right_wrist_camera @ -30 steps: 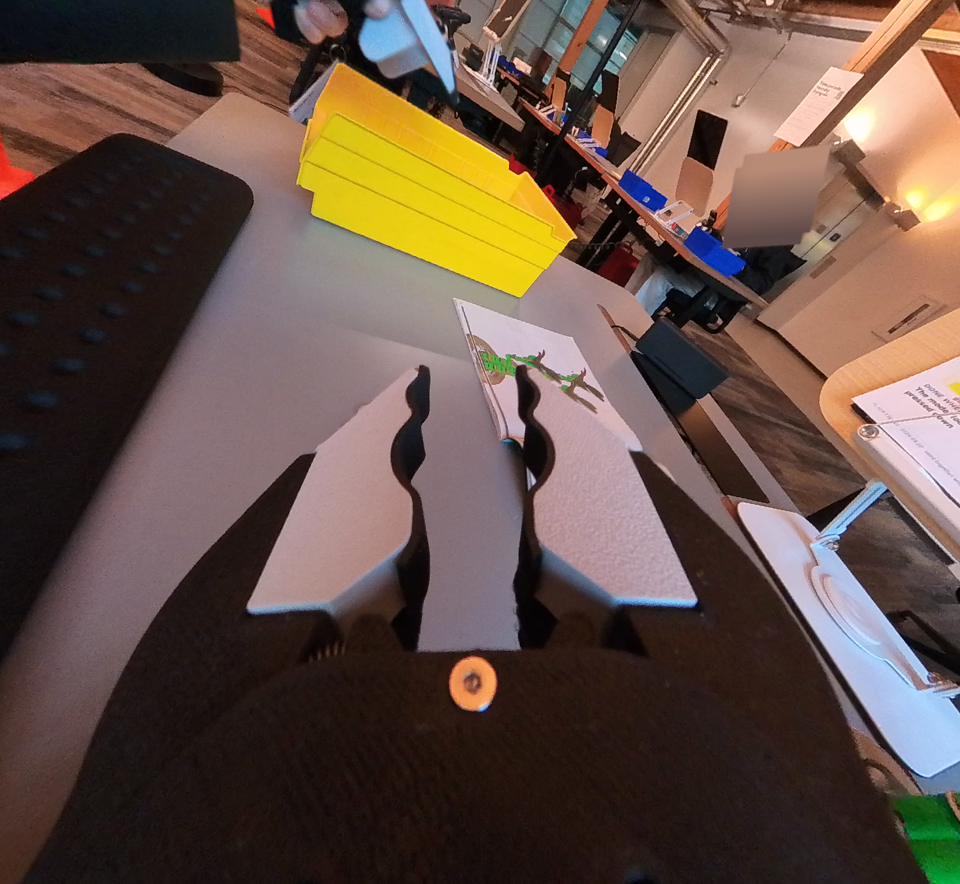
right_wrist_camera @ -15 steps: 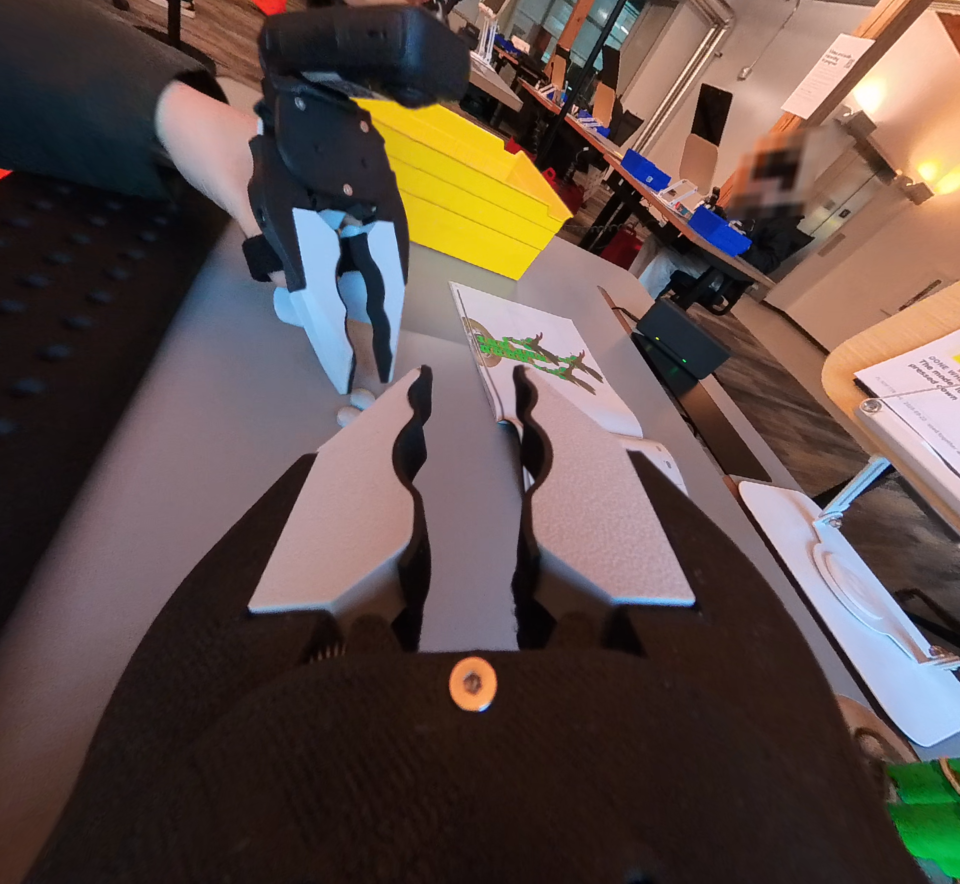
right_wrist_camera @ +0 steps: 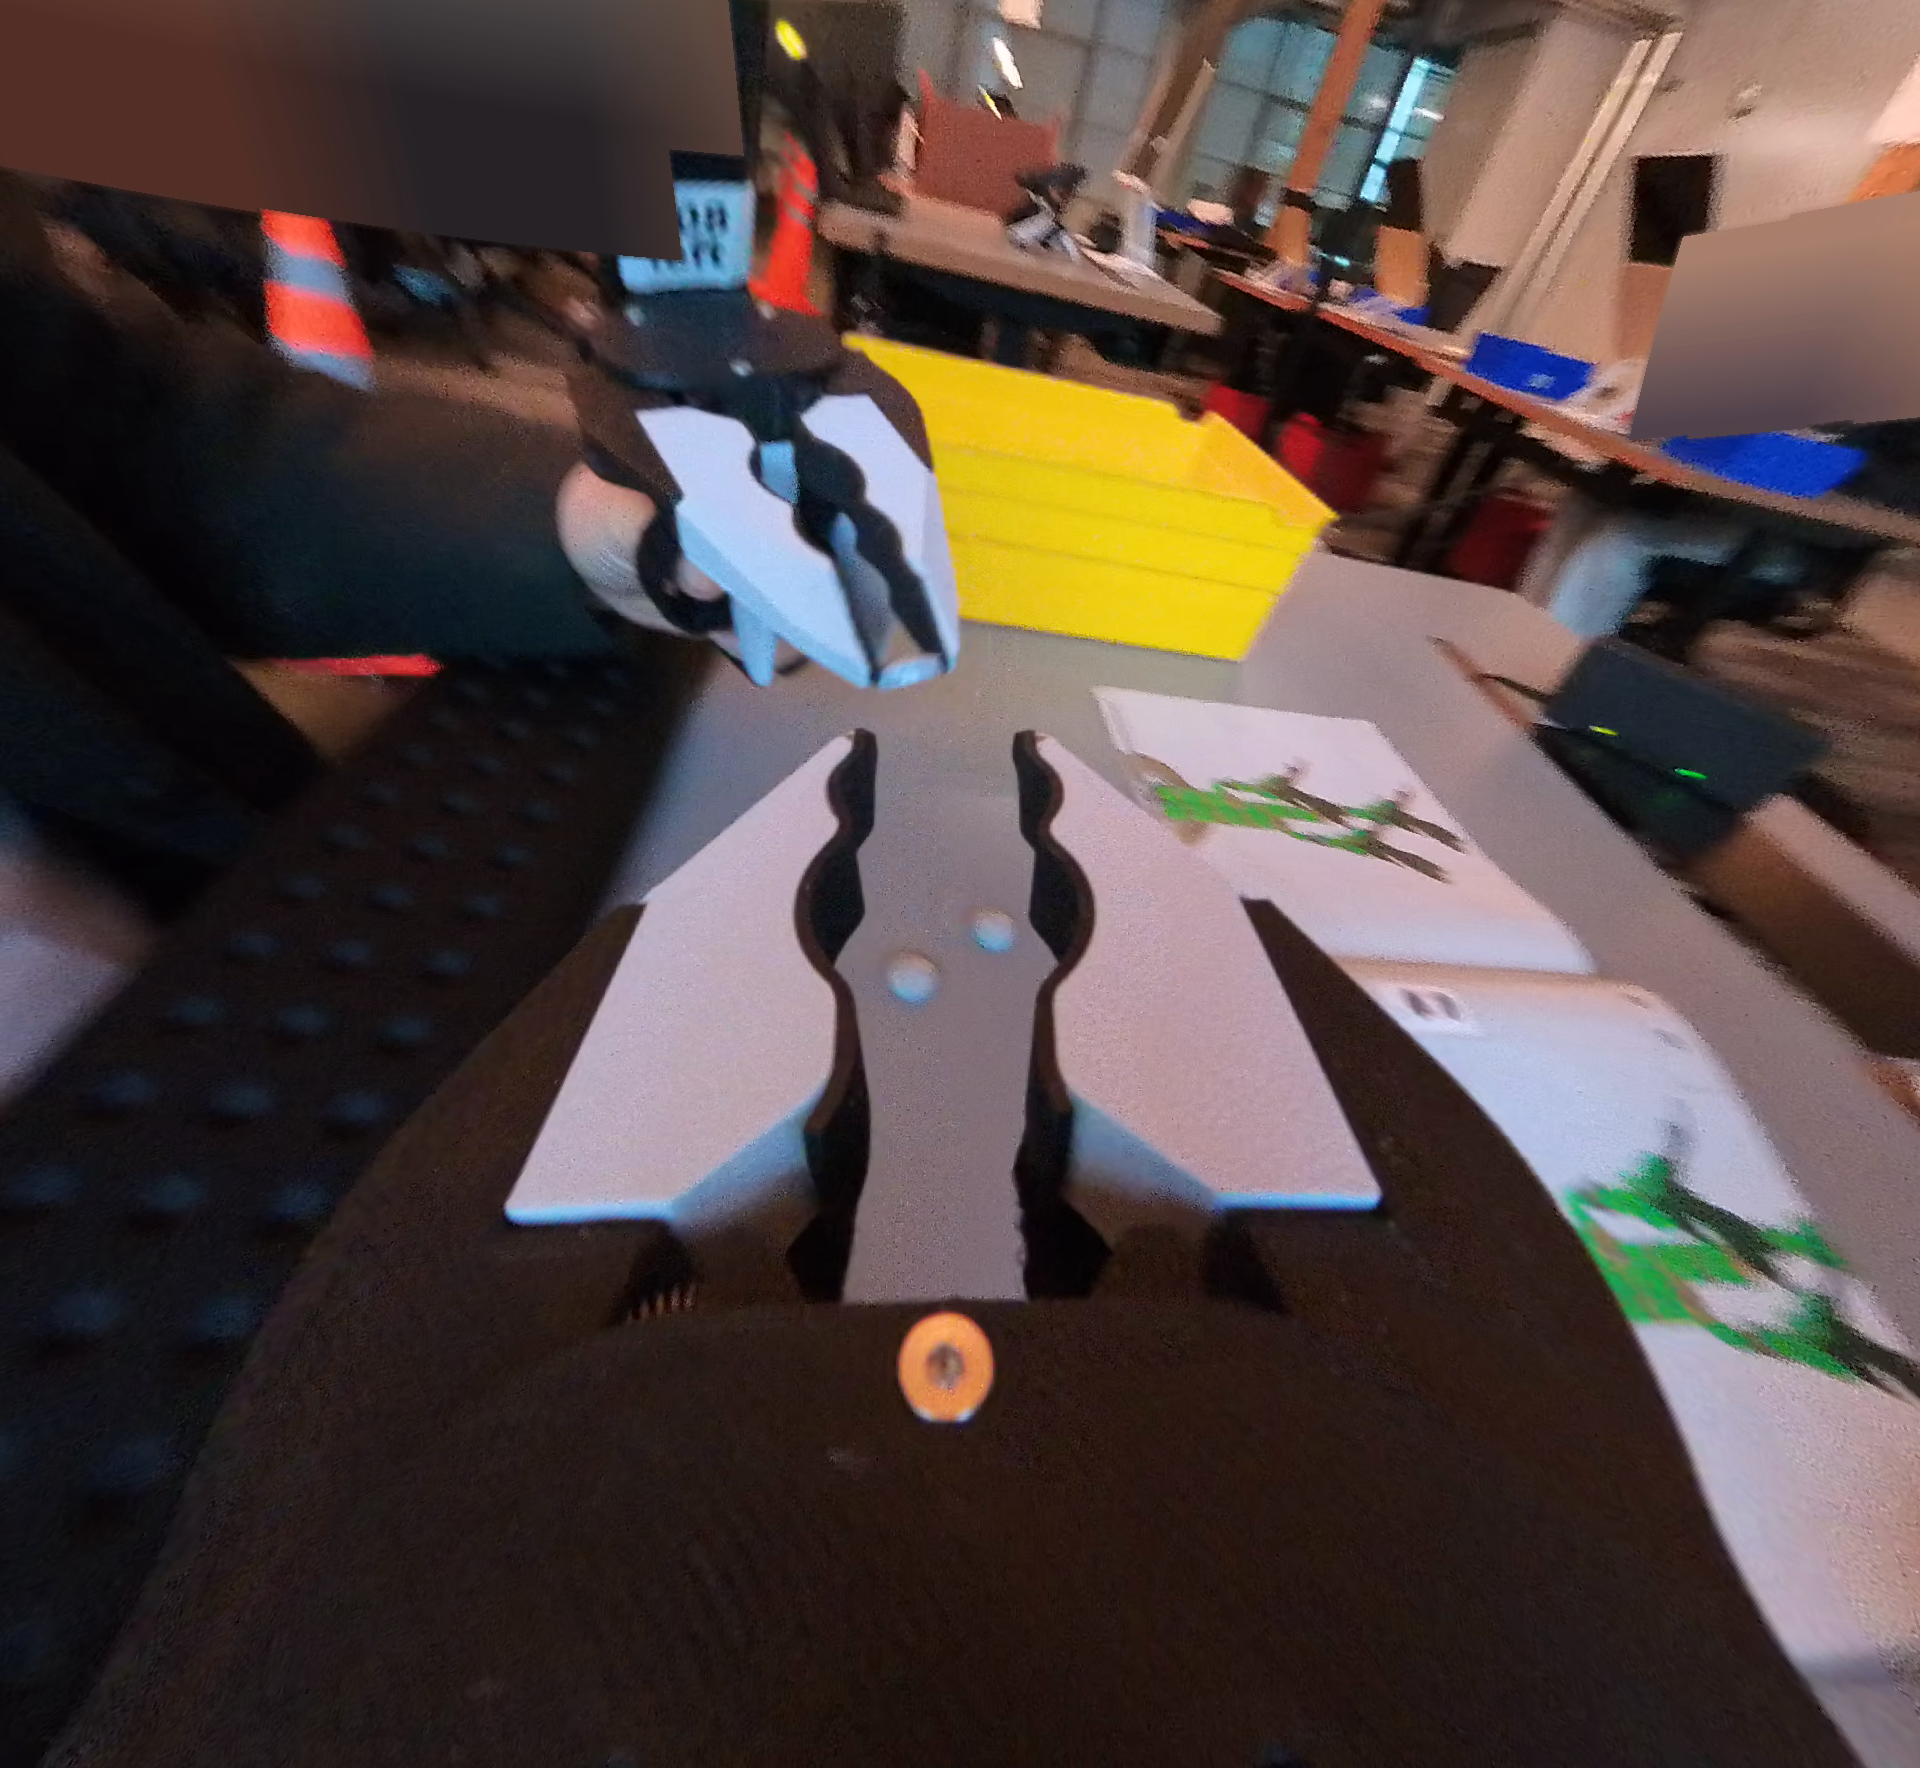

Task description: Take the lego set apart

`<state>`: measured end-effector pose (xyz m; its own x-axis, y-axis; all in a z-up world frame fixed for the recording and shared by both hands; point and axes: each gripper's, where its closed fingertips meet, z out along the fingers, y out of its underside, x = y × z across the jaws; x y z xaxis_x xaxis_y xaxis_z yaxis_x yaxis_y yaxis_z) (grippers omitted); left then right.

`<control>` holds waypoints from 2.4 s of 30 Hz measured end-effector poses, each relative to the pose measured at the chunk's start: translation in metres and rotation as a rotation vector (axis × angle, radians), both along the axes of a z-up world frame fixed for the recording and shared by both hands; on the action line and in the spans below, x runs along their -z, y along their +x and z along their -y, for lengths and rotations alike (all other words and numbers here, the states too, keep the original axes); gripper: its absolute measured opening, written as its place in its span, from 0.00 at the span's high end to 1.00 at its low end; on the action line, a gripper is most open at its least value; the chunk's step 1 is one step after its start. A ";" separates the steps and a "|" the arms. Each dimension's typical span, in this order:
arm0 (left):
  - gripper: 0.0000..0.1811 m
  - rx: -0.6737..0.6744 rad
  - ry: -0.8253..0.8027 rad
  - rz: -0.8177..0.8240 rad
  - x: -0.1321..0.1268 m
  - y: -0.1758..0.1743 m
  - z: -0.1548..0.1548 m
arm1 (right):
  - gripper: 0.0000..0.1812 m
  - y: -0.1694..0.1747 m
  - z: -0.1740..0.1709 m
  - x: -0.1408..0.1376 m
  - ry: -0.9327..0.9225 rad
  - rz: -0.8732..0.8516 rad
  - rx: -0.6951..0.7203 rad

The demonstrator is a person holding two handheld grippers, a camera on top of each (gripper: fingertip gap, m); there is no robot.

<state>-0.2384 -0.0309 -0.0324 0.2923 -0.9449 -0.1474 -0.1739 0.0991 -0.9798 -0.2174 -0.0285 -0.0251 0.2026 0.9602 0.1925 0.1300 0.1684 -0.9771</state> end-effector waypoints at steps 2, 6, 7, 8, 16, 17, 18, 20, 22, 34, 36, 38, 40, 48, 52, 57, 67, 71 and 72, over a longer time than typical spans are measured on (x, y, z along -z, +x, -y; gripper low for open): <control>0.92 0.033 -0.037 0.142 -0.023 0.001 0.010 | 0.85 -0.001 0.011 -0.014 0.018 -0.056 -0.051; 0.93 0.187 -0.332 0.339 -0.038 0.010 0.024 | 0.84 -0.001 0.021 -0.029 0.418 0.015 0.078; 0.93 0.217 -0.377 0.372 -0.041 0.012 0.026 | 0.84 -0.003 0.024 -0.031 0.472 0.025 0.091; 0.93 0.235 -0.412 0.391 -0.041 0.013 0.026 | 0.84 -0.005 0.027 -0.033 0.506 0.027 0.105; 0.93 0.263 -0.572 0.485 -0.038 0.021 0.021 | 0.86 -0.009 0.026 -0.035 0.610 0.068 0.181; 0.93 0.270 -0.585 0.495 -0.039 0.022 0.022 | 0.88 -0.010 0.025 -0.034 0.605 0.070 0.184; 0.93 0.275 -0.603 0.509 -0.039 0.023 0.021 | 0.89 -0.010 0.023 -0.034 0.602 0.076 0.198; 0.93 0.278 -0.637 0.536 -0.040 0.024 0.020 | 0.91 -0.010 0.021 -0.032 0.608 0.088 0.213; 0.93 0.276 -0.667 0.550 -0.039 0.025 0.018 | 0.92 -0.009 0.018 -0.031 0.610 0.100 0.229; 0.82 0.325 -0.817 0.529 -0.032 0.027 0.013 | 0.92 -0.009 0.016 -0.027 0.499 0.089 0.194; 0.85 0.368 -0.835 0.465 -0.028 0.029 0.018 | 0.92 -0.009 0.017 -0.025 0.486 0.098 0.173; 0.88 0.359 -0.821 0.422 -0.025 0.030 0.018 | 0.92 -0.008 0.016 -0.021 0.483 0.121 0.167; 0.92 0.363 -0.808 0.393 -0.023 0.030 0.019 | 0.92 -0.008 0.015 -0.017 0.479 0.144 0.161; 0.93 0.344 -0.813 0.382 -0.019 0.030 0.016 | 0.92 -0.007 0.014 -0.013 0.477 0.167 0.150; 0.93 0.333 -0.823 0.392 -0.018 0.030 0.014 | 0.92 -0.008 0.011 -0.013 0.466 0.170 0.167; 0.93 0.312 -0.844 0.409 -0.017 0.030 0.013 | 0.92 -0.006 0.011 -0.011 0.464 0.199 0.167; 0.94 0.295 -0.905 0.399 -0.006 0.027 0.016 | 0.92 -0.008 0.015 -0.001 0.451 0.255 0.122; 0.94 0.179 -0.893 0.622 -0.024 -0.018 -0.018 | 0.92 0.023 -0.003 -0.015 0.449 0.209 0.240; 0.94 0.131 -0.904 0.738 -0.032 -0.052 -0.038 | 0.92 0.038 -0.004 -0.030 0.381 0.109 0.242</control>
<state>-0.2903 0.0068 -0.0008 -0.0811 -0.6479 0.7574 0.4256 -0.7097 -0.5615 -0.1796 -0.0249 0.0049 0.3708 0.7447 0.5549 0.3086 0.4647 -0.8299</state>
